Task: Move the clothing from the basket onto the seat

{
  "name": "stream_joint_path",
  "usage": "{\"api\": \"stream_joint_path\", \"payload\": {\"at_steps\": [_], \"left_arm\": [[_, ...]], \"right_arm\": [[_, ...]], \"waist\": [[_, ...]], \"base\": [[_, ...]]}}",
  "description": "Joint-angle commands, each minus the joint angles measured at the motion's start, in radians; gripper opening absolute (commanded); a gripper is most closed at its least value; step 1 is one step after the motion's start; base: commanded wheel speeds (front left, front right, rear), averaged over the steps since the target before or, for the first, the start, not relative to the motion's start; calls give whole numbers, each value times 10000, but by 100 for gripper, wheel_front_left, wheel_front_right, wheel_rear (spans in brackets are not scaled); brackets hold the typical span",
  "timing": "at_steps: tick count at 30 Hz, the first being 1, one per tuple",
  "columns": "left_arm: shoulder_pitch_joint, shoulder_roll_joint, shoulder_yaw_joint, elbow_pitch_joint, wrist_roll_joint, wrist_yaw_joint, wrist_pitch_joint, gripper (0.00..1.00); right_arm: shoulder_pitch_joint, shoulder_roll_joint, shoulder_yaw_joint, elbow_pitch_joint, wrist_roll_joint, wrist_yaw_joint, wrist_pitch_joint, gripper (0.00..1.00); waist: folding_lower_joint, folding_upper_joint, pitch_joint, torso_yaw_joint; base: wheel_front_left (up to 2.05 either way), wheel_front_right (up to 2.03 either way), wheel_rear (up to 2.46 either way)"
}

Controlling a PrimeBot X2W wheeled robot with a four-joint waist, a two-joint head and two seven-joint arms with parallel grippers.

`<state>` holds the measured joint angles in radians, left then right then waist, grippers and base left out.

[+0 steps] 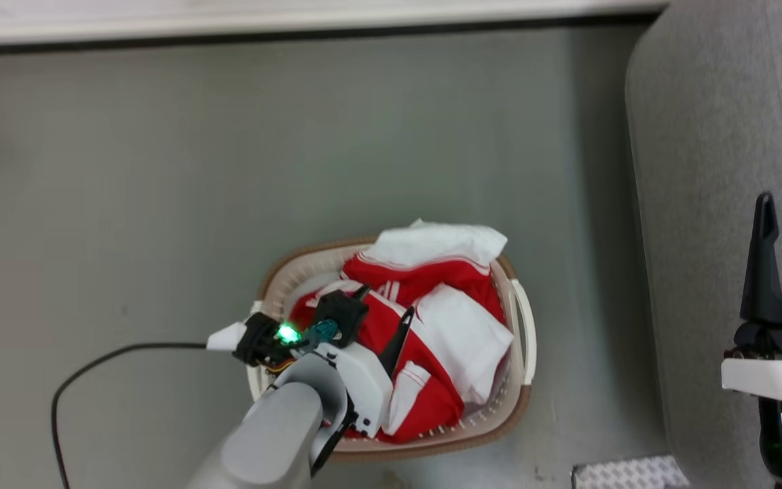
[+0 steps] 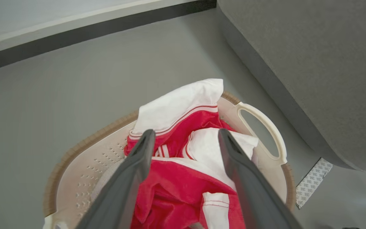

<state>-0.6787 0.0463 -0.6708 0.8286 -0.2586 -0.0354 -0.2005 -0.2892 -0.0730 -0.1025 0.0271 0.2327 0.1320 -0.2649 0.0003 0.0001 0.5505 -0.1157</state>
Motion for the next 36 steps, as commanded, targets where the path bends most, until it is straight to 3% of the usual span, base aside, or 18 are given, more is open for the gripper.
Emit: {"api": "stream_joint_path", "payload": {"at_steps": [1, 9, 14, 21, 31, 32, 33, 36], "left_arm": [[-271, 72, -202, 169, -190, -2, 69, 100], [-768, 69, -1502, 942, -1788, -337, 1402, 100], [-987, 80, -2009, 1269, -2325, -316, 1914, 100], [-1424, 74, -2378, 1848, -3055, -229, 2064, 100], [-1667, 69, -3015, 2356, -3875, -574, 2567, 100], [-1707, 69, -3080, 2368, -3928, -580, 2543, 38], [-1766, 71, -3164, 2402, -3964, -597, 2497, 0], [-1797, 71, -3314, 2425, -4186, -659, 2390, 0]], "right_arm": [[-229, 6, 25, -115, 36, -24, 5, 100], [-774, 137, -19, -566, 174, -24, 5, 100], [-861, 178, -43, -746, 190, -24, 5, 100], [-980, 204, -173, -955, 174, -24, 5, 100], [-1029, 223, -267, -1056, 205, -24, 6, 100], [-1029, 223, -268, -1056, 207, -24, 6, 100], [-1034, 225, -276, -1058, 211, -24, 6, 100], [-1034, 226, -339, -1013, 192, -24, 6, 100]], "waist": [[-3, -1, 727, -388], [-3, -1, 1825, -663], [-3, -1, 2159, -703], [-3, -1, 2671, -793], [-3, -1, 3092, -938], [-3, -1, 3115, -948], [-3, -1, 3130, -955], [-3, -1, 3066, -930]], "base": [[0, 0, 0], [0, 0, 0], [0, 0, 0], [0, 0, 0], [0, 0, 0], [0, 0, 0], [0, 0, 0], [0, 0, 0]]}}
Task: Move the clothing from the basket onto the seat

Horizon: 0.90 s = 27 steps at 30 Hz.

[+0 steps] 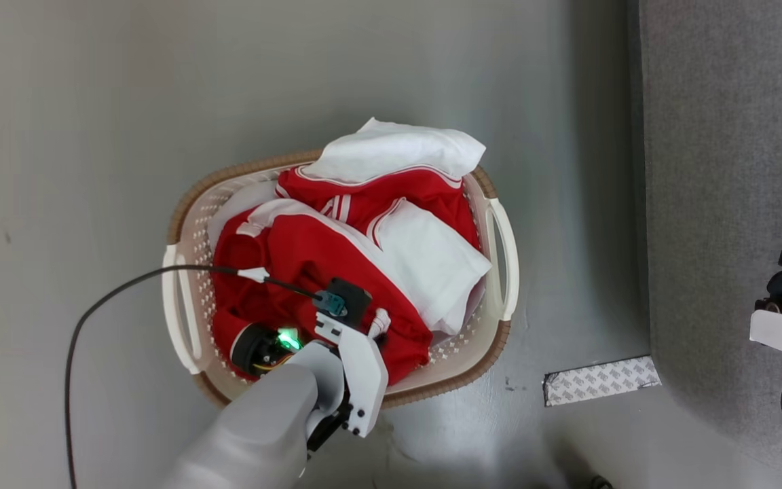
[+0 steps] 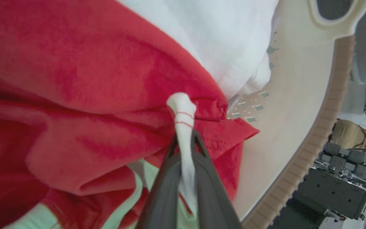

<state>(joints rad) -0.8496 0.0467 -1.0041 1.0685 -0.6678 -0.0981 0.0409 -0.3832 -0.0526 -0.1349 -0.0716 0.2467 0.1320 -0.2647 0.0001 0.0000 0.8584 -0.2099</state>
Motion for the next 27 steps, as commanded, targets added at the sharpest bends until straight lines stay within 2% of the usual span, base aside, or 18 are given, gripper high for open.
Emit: {"api": "stream_joint_path", "payload": {"at_steps": [1, 8, 16, 22, 27], "left_arm": [[-86, 66, -10, 24, -168, -54, -88, 0], [172, 64, 360, -133, -1096, -123, -996, 0], [839, 62, 816, -423, -1961, -253, -2262, 0], [1624, 187, 960, -1279, -2248, -316, -2780, 0], [2252, 480, 1135, -2326, -2335, -148, -2929, 0]], "right_arm": [[-87, 22, -62, 8, 39, -24, 4, 100], [133, 23, -8, 292, 120, -24, 4, 100], [835, 14, 154, 727, 7, -24, 4, 100], [1731, -89, 337, 1091, -102, -24, 4, 100], [2502, -269, 633, 1354, -138, -25, 4, 100]], "waist": [[-1, 0, -89, 41], [-1, 0, -1161, 310], [-1, 0, -3326, 864], [-1, 0, -5141, 1371], [-1, 0, -6410, 1792]], "base": [[0, 0, 0], [0, 0, 0], [0, 0, 0], [0, 0, 0], [0, 0, 0]]}}
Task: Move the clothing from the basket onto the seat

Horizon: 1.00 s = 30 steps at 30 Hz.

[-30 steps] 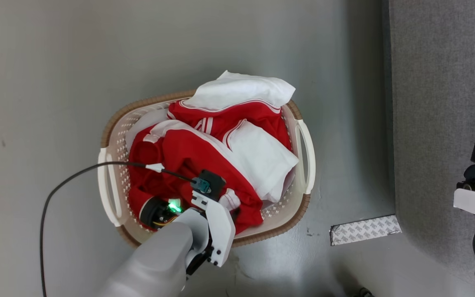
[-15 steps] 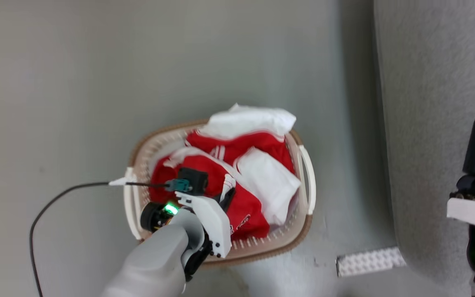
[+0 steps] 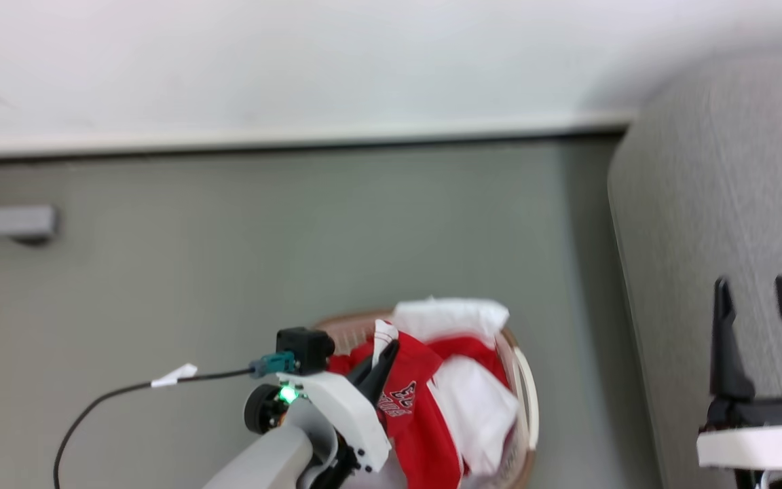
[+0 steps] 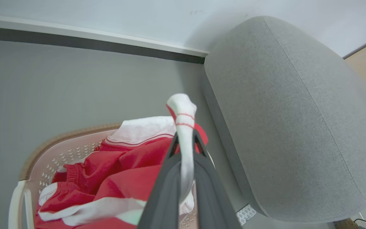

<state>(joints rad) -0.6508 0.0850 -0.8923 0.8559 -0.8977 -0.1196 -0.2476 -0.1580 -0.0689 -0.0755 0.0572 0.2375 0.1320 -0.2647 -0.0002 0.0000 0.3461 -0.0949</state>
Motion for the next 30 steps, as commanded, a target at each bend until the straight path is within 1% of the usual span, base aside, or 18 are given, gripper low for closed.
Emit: {"api": "stream_joint_path", "payload": {"at_steps": [1, 5, 10, 15, 18, 24, 26, 27, 30], "left_arm": [[383, 198, 54, -471, -50, 147, -55, 0], [758, 607, 110, -1647, -95, 458, 58, 0], [1063, 1219, 277, -3483, -222, 977, 397, 0], [1282, 1831, 429, -5427, -269, 1619, 860, 0], [1354, 2111, 465, -6486, -263, 1955, 1157, 0], [1281, 2309, 412, -8101, -239, 2387, 1670, 0], [1200, 2280, 352, -8430, -250, 2435, 1833, 0], [1200, 2280, 352, -8430, -250, 2435, 1833, 0], [1070, 2218, 190, -8785, -238, 2409, 2075, 0]], "right_arm": [[377, -136, 127, 103, -41, -25, 4, 100], [788, -234, 454, 256, 1, -25, 4, 100], [1092, -441, 1177, 483, 57, -25, 4, 100], [1153, -676, 2338, 678, 225, -25, 4, 100], [996, -937, 3257, 790, 403, -25, 5, 100], [220, -1729, 5530, 1072, 1058, -25, 4, 100], [-124, -1940, 6185, 1211, 1296, -25, 4, 100], [-124, -1940, 6185, 1211, 1296, -25, 4, 100], [-678, -2222, 7069, 1414, 1709, -25, 4, 100]], "waist": [[2, 0, -1470, 693], [2, 0, -2144, 909], [2, 0, -2744, 1091], [2, 0, -3181, 1098], [2, 0, -3345, 1073], [2, 0, -3462, 1021], [2, 0, -3467, 1018], [2, 0, -3467, 1018], [2, 0, -3472, 1036]], "base": [[0, 0, 0], [0, 0, 0], [0, 0, 0], [0, 0, 0], [0, 0, 0], [0, 0, 0], [0, 0, 0], [0, 0, 0], [0, 0, 0]]}}
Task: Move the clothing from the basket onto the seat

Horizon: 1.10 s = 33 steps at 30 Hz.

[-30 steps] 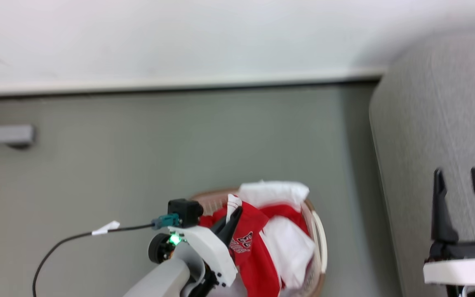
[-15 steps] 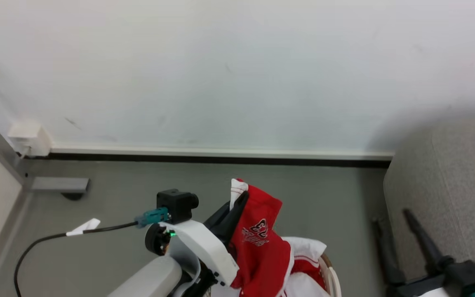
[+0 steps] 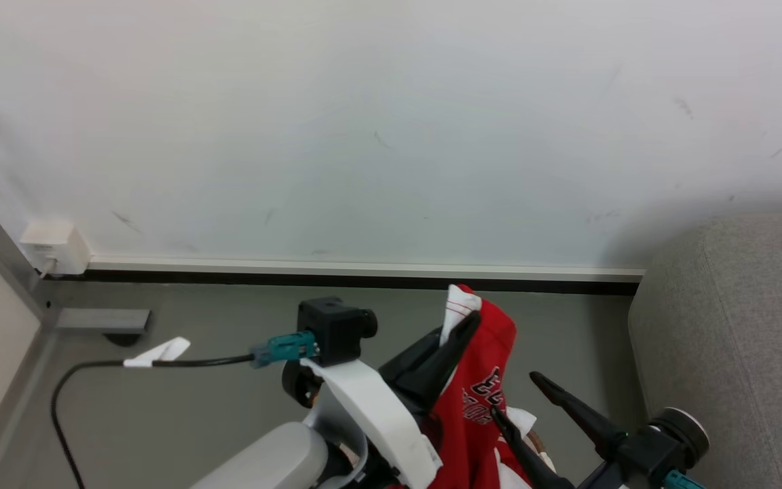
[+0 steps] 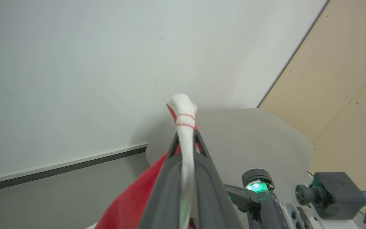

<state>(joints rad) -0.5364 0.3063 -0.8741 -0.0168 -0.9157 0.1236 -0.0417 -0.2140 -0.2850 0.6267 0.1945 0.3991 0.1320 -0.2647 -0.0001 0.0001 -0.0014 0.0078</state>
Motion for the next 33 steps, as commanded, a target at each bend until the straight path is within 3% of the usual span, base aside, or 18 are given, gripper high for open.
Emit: {"api": "stream_joint_path", "payload": {"at_steps": [1, 10, 12, 13, 20, 21, 22, 23, 33], "left_arm": [[-117, -28, -60, -166, -104, -90, 110, 0], [-327, -270, -509, -406, -531, -849, 631, 0], [-350, -297, -520, -345, -582, -910, 603, 0], [-354, -312, -526, -304, -584, -936, 582, 0], [-430, -276, -485, 192, -176, -795, 281, 0], [-437, -256, -433, 279, -103, -751, 166, 20], [-408, -252, -379, 378, -66, -712, 46, 45], [-377, -249, -376, 466, -20, -696, -44, 100], [-238, -444, -445, 1718, 570, -751, -1112, 100]], "right_arm": [[-306, -166, 374, 112, 204, -25, 4, 100], [-1876, -900, 2879, 642, 1735, -25, 4, 100], [-2158, -978, 3238, 703, 2118, -25, 4, 37], [-2257, -1023, 3360, 702, 2299, -25, 4, 0], [-2452, -1194, 3147, 512, 3168, -25, 3, 0], [-2405, -1215, 2965, 471, 3194, -25, 1, 0], [-2334, -1228, 2710, 430, 3248, -25, 1, 0], [-2243, -1260, 2475, 380, 3251, -25, 1, 0], [-1739, -1715, 258, -381, 3052, -25, 3, 0]], "waist": [[1, -1, 6, 20], [1, -1, -10, 90], [1, -1, -30, 100], [1, -1, -45, 101], [1, -1, -38, -13], [1, -1, -24, -58], [1, -1, -10, -109], [1, -1, 8, -173], [1, -1, 350, -1308]], "base": [[0, 0, 0], [0, 0, 0], [0, 0, 0], [0, 0, 0], [0, 0, 0], [0, 0, 0], [0, 0, 0], [0, 0, 0], [0, 0, 0]]}}
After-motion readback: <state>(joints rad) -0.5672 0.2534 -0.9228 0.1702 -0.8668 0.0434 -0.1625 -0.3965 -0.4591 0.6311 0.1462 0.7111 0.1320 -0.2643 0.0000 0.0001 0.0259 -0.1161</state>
